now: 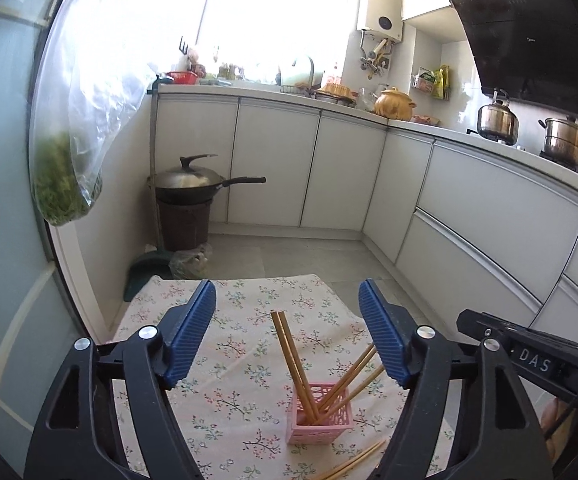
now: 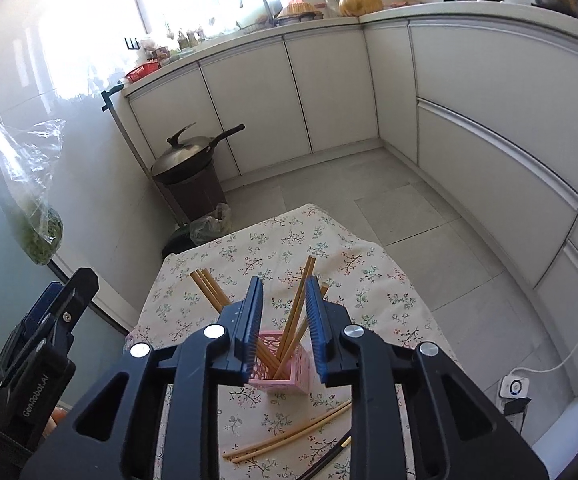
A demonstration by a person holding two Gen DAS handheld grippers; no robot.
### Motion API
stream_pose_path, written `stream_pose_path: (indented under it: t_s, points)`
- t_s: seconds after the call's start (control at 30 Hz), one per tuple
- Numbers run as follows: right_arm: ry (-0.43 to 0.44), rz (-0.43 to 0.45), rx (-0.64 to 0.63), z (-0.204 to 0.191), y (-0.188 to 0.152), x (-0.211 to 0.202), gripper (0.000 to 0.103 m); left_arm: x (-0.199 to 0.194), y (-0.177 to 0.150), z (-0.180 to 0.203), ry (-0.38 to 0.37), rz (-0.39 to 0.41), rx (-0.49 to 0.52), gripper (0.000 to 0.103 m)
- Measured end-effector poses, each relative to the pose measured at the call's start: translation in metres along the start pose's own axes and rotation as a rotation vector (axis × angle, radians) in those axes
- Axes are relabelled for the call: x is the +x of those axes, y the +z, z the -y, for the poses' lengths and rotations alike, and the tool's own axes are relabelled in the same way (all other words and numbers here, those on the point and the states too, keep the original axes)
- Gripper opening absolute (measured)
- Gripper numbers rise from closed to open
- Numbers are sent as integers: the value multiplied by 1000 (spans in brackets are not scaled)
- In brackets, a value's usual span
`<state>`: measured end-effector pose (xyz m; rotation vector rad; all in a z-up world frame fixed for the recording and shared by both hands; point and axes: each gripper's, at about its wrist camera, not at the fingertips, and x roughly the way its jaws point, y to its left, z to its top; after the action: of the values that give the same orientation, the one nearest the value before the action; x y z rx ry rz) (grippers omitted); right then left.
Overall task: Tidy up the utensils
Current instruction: 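Lower the right tool's chopstick into the basket and open to release, then reach the left tool to the remaining chopsticks and grasp one wooden chopstick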
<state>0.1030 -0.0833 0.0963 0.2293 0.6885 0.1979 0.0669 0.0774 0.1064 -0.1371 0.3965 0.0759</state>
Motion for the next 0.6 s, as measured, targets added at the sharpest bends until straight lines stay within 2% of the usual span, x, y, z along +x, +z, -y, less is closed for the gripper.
stream_pose_path:
  t_s: [0.17, 0.23, 0.37, 0.47, 0.6]
  points:
    - [-17, 29, -26, -2, -6, -10, 34, -1, -2, 0, 17, -8, 7, 81]
    - [-27, 46, -37, -3, -9, -14, 42, -1, -3, 0, 22, -13, 10, 83]
    - [-50, 67, -56, -4, -14, -19, 49, -3, -4, 3, 20, -17, 15, 87]
    - [-63, 63, -50, 0, -18, -19, 51, -5, -6, 5, 24, -14, 26, 91]
    - [-80, 71, -23, 10, -22, -22, 62, -7, -8, 7, 29, -17, 34, 95]
